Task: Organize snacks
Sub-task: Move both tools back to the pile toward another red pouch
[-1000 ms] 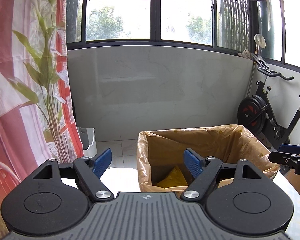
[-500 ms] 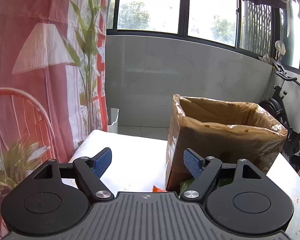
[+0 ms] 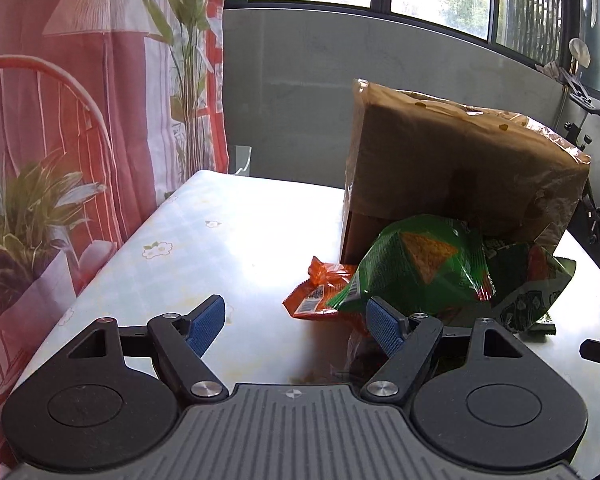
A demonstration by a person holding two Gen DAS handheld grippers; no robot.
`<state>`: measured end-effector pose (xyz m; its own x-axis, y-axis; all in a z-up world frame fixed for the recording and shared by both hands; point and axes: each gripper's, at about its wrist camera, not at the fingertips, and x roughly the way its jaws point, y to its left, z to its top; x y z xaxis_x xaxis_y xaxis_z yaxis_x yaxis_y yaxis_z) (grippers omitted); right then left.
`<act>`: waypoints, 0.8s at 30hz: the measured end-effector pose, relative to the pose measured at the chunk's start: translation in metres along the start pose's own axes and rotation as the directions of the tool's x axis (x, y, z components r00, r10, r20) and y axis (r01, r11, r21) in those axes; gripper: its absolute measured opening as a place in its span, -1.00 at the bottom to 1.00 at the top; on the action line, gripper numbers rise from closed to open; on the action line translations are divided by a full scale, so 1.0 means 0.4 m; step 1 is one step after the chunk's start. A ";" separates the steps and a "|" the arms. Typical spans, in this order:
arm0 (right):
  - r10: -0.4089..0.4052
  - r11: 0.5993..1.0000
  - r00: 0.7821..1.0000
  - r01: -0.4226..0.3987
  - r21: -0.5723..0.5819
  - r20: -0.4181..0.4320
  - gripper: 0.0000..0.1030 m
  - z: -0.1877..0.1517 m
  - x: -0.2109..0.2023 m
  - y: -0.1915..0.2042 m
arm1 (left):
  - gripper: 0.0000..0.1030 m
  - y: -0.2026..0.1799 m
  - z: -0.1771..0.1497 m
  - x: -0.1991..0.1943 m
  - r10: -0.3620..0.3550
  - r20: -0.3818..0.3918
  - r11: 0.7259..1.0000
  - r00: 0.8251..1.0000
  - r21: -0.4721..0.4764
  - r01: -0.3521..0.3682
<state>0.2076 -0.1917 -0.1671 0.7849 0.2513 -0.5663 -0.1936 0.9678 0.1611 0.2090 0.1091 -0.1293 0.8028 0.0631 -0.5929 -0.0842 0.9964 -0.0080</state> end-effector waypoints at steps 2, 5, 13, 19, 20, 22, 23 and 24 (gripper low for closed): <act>0.006 1.000 0.999 -0.007 -0.007 -0.049 0.76 -0.033 0.002 0.002 | 0.54 -0.007 -0.020 0.012 -0.005 -0.029 1.000 1.000 0.008 0.005; 0.021 0.999 0.993 -0.024 -0.023 -0.119 0.76 -0.064 0.013 0.016 | 0.52 -0.022 -0.037 0.021 -0.017 -0.060 0.999 0.998 0.031 0.019; 0.058 0.993 0.974 -0.079 -0.090 -0.217 0.76 -0.085 0.042 0.055 | 0.52 -0.030 -0.065 0.035 -0.035 -0.104 0.999 0.994 0.026 0.038; 0.041 0.985 0.967 -0.082 -0.153 -0.253 0.76 -0.094 0.078 0.057 | 0.51 -0.030 -0.067 0.048 -0.033 -0.123 0.999 0.992 0.019 0.036; 0.047 0.986 0.965 -0.086 -0.144 -0.256 0.73 -0.094 0.084 0.052 | 0.51 -0.031 -0.066 0.048 -0.034 -0.125 0.999 0.992 0.020 0.037; 0.054 0.986 0.964 -0.093 -0.136 -0.262 0.72 -0.095 0.093 0.047 | 0.51 -0.033 -0.066 0.048 -0.035 -0.126 0.999 0.991 0.023 0.038; 0.055 0.986 0.965 -0.093 -0.137 -0.258 0.71 -0.096 0.094 0.047 | 0.51 -0.034 -0.067 0.049 -0.035 -0.126 0.999 0.991 0.024 0.038; 0.054 0.986 0.965 -0.093 -0.141 -0.257 0.70 -0.096 0.095 0.049 | 0.51 -0.033 -0.067 0.049 -0.034 -0.127 0.999 0.991 0.023 0.037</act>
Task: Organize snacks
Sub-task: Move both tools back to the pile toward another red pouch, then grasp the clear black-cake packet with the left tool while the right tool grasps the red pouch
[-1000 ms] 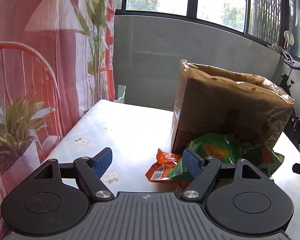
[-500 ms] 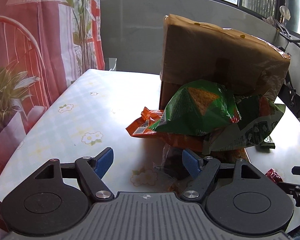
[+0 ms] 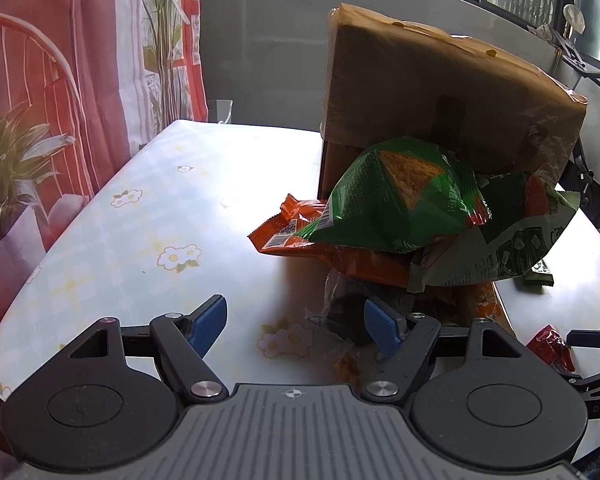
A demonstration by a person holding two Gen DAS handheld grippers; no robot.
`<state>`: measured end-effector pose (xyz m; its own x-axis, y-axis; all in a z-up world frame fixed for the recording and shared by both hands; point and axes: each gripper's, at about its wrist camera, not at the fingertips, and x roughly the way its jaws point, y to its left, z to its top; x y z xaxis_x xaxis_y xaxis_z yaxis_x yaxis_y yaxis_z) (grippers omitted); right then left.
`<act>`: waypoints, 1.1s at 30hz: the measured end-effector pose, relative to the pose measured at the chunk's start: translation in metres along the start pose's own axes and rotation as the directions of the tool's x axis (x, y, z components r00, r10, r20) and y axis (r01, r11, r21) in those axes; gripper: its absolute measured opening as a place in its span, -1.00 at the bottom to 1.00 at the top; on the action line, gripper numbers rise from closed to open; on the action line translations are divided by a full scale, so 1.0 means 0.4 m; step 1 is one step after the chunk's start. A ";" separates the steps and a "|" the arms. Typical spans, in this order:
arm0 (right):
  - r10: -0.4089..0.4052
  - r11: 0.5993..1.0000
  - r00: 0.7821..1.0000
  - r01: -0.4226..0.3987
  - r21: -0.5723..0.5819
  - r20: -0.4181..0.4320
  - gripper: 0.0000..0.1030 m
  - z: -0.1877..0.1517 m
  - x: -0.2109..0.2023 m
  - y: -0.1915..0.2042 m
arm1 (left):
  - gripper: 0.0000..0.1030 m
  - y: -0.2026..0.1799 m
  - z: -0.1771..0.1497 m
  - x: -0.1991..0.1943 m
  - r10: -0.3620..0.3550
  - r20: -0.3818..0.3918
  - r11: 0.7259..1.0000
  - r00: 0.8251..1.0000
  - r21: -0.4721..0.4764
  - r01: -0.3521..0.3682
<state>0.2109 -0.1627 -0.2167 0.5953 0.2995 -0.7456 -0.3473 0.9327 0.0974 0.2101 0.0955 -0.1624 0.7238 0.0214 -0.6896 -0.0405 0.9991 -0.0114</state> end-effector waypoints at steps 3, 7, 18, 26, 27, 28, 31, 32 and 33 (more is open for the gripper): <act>-0.017 0.999 1.000 0.017 -0.037 0.003 0.55 0.000 -0.002 0.011 | 0.51 0.000 -0.001 0.005 0.001 -0.009 1.000 1.000 -0.003 -0.001; -0.019 0.999 1.000 0.019 -0.037 0.017 0.33 0.000 -0.005 0.009 | 0.51 -0.002 -0.003 0.011 -0.003 -0.018 1.000 1.000 -0.001 0.003; -0.011 1.000 0.998 0.012 -0.015 0.065 0.02 0.010 0.008 -0.008 | 0.51 -0.020 -0.010 0.045 -0.038 -0.049 0.999 0.998 0.022 0.039; -0.017 1.000 0.996 0.019 -0.024 0.085 0.02 0.024 0.029 -0.010 | 0.51 -0.072 0.006 0.136 -0.112 -0.075 0.985 0.991 0.121 0.121; -0.014 1.000 0.996 0.016 -0.022 0.087 0.02 0.022 0.028 -0.012 | 0.52 -0.074 0.007 0.149 -0.127 -0.081 0.983 0.989 0.121 0.136; -0.011 1.000 0.996 0.012 -0.017 0.089 0.02 0.020 0.026 -0.013 | 0.52 -0.079 0.007 0.165 -0.126 -0.086 0.982 0.988 0.127 0.137; -0.009 1.000 0.996 0.010 -0.014 0.092 0.02 0.016 0.025 -0.013 | 0.53 -0.084 0.006 0.205 -0.105 -0.096 0.983 0.990 0.143 0.118; -0.009 1.000 0.996 0.011 -0.014 0.092 0.02 0.017 0.026 -0.013 | 0.53 -0.081 0.004 0.215 -0.114 -0.101 0.984 0.988 0.127 0.127; -0.010 1.000 0.996 0.011 -0.015 0.092 0.02 0.017 0.026 -0.012 | 0.53 -0.078 0.002 0.220 -0.125 -0.107 0.984 0.986 0.112 0.137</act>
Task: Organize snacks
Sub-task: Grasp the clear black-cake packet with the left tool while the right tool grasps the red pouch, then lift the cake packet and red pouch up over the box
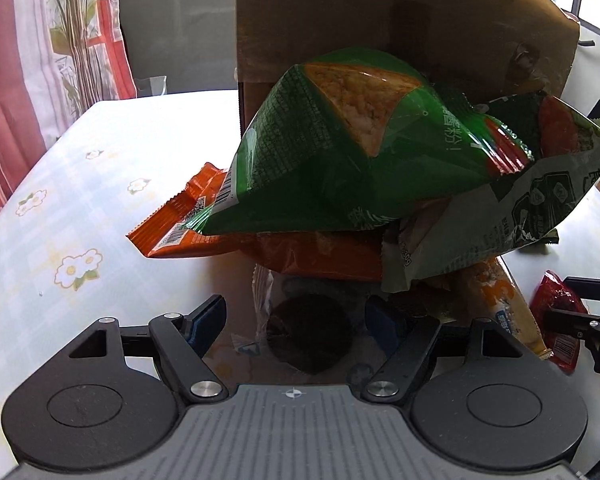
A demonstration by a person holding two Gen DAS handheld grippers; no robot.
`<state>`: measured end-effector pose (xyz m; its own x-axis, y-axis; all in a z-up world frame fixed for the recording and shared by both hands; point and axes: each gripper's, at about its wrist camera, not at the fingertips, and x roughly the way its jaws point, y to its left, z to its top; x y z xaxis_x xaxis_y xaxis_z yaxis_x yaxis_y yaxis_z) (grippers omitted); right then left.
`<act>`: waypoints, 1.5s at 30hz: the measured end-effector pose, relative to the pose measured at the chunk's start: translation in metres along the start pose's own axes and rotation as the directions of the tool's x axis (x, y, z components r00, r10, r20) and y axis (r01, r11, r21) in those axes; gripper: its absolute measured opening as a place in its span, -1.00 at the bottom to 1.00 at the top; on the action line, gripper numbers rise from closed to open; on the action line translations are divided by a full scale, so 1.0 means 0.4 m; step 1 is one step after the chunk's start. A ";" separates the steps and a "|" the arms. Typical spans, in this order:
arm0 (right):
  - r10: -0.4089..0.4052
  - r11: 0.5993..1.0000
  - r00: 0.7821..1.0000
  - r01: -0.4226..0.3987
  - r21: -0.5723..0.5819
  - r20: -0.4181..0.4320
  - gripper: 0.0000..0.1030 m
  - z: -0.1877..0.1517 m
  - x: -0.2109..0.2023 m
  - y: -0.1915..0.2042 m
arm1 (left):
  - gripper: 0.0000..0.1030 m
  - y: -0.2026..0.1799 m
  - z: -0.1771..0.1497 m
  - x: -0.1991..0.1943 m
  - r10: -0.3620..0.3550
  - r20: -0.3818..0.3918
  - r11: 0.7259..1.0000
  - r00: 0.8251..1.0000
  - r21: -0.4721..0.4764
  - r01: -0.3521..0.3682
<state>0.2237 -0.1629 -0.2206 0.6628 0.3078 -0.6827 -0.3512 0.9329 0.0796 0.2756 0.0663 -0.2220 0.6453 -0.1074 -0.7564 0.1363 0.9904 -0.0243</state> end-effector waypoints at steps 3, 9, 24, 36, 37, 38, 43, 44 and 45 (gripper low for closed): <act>0.001 1.000 1.000 -0.001 0.002 0.002 0.02 -0.002 -0.001 -0.001 | 0.51 0.000 -0.011 0.008 -0.021 -0.024 1.000 0.999 0.000 0.021; -0.001 1.000 1.000 0.001 0.010 0.005 0.00 -0.003 0.001 0.002 | 0.18 -0.011 -0.025 -0.020 -0.006 0.006 1.000 1.000 0.028 0.006; -0.023 0.996 0.997 0.016 0.090 0.078 -0.16 0.006 -0.057 -0.026 | 0.10 0.020 -0.007 -0.103 0.076 -0.016 0.997 0.997 -0.029 -0.076; -0.040 0.994 0.993 0.028 0.108 0.110 -0.33 0.016 -0.076 -0.044 | 0.10 0.077 -0.002 -0.199 0.199 0.030 0.968 0.979 -0.161 -0.192; -0.041 0.994 0.992 0.029 0.106 0.115 -0.33 0.017 -0.078 -0.044 | 0.10 0.075 -0.004 -0.208 0.210 0.035 0.965 0.977 -0.171 -0.201; -0.043 0.994 0.992 0.030 0.104 0.121 -0.33 0.018 -0.082 -0.044 | 0.10 0.077 -0.004 -0.215 0.219 0.039 0.961 0.975 -0.179 -0.209; -0.056 0.994 0.985 0.038 0.106 0.166 -0.33 0.036 -0.111 -0.053 | 0.10 0.113 -0.005 -0.247 0.263 0.057 0.949 0.963 -0.196 -0.248; -0.058 0.994 0.982 0.040 0.107 0.179 -0.33 0.042 -0.120 -0.056 | 0.10 0.116 -0.002 -0.254 0.270 0.065 0.947 0.961 -0.199 -0.252; -0.063 0.993 0.979 0.042 0.107 0.195 -0.33 0.049 -0.130 -0.059 | 0.10 0.123 0.003 -0.265 0.279 0.078 0.944 0.957 -0.205 -0.258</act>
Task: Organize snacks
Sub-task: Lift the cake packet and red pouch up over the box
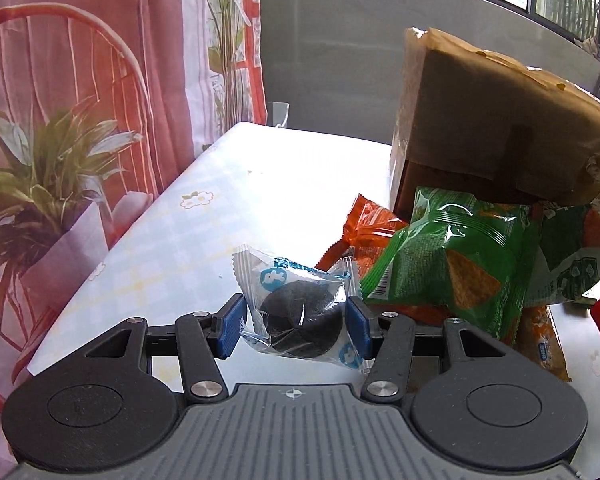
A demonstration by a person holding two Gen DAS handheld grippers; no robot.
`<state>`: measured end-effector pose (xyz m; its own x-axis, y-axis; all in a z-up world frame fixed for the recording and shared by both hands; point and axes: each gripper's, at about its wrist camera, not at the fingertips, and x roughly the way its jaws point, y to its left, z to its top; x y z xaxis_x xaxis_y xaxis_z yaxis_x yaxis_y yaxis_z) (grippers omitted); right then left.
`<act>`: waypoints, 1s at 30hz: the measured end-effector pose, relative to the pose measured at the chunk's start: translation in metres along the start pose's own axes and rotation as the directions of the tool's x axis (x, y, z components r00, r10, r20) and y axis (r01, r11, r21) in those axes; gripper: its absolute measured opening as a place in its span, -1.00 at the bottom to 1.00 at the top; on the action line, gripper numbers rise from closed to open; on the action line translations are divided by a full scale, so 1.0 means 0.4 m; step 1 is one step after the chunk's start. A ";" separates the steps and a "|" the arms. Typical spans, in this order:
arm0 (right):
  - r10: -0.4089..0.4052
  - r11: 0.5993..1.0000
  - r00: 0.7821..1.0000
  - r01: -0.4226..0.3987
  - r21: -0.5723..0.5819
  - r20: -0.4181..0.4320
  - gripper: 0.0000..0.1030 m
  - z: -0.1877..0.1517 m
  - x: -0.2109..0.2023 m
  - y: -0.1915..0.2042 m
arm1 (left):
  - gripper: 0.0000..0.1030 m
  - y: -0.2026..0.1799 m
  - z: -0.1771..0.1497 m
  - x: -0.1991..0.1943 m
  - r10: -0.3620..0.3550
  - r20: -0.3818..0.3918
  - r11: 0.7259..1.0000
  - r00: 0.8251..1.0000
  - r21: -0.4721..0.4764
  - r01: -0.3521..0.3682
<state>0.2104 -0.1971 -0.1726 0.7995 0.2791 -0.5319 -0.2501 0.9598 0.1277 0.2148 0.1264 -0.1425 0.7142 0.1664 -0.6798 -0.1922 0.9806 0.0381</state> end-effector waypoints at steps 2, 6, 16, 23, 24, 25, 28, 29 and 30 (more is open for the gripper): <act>-0.006 1.000 0.999 0.006 -0.005 0.037 -0.33 0.024 -0.017 -0.006 | 0.10 0.013 0.015 -0.020 0.009 0.032 1.000 0.999 -0.009 -0.009; -0.013 1.000 0.994 0.014 -0.009 0.110 -0.33 0.078 -0.045 -0.018 | 0.10 0.020 0.067 -0.051 0.001 0.094 1.000 0.996 -0.011 0.000; -0.001 1.000 0.944 0.010 -0.024 0.330 -0.32 0.289 -0.089 -0.040 | 0.10 -0.087 0.272 -0.109 -0.150 0.287 0.987 0.946 0.103 0.125; 0.025 0.999 0.914 -0.008 -0.044 0.404 -0.32 0.428 -0.019 -0.039 | 0.11 -0.245 0.432 -0.052 -0.311 0.328 0.945 0.892 0.207 0.253; 0.027 0.999 0.915 -0.012 -0.038 0.402 -0.32 0.444 0.000 -0.037 | 0.11 -0.262 0.449 -0.039 -0.325 0.321 0.941 0.889 0.208 0.269; 0.026 0.999 0.917 -0.015 -0.031 0.398 -0.32 0.461 0.024 -0.035 | 0.11 -0.284 0.467 -0.016 -0.343 0.308 0.935 0.887 0.199 0.292; 0.017 1.000 0.932 -0.011 -0.018 0.361 -0.33 0.493 0.089 -0.034 | 0.11 -0.354 0.503 0.058 -0.363 0.268 0.928 0.892 0.193 0.319; 0.015 1.000 0.939 -0.010 -0.015 0.343 -0.33 0.498 0.109 -0.034 | 0.11 -0.373 0.507 0.075 -0.359 0.260 0.928 0.896 0.199 0.314; 0.010 1.000 0.945 -0.007 -0.012 0.327 -0.32 0.501 0.128 -0.031 | 0.11 -0.395 0.511 0.097 -0.363 0.241 0.925 0.900 0.214 0.315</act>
<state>0.3639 -0.1887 -0.0334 0.9314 0.2838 -0.2278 -0.2622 0.9574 0.1209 0.4103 -0.0008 -0.0253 0.8747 -0.1811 -0.4496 0.1915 0.9812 -0.0226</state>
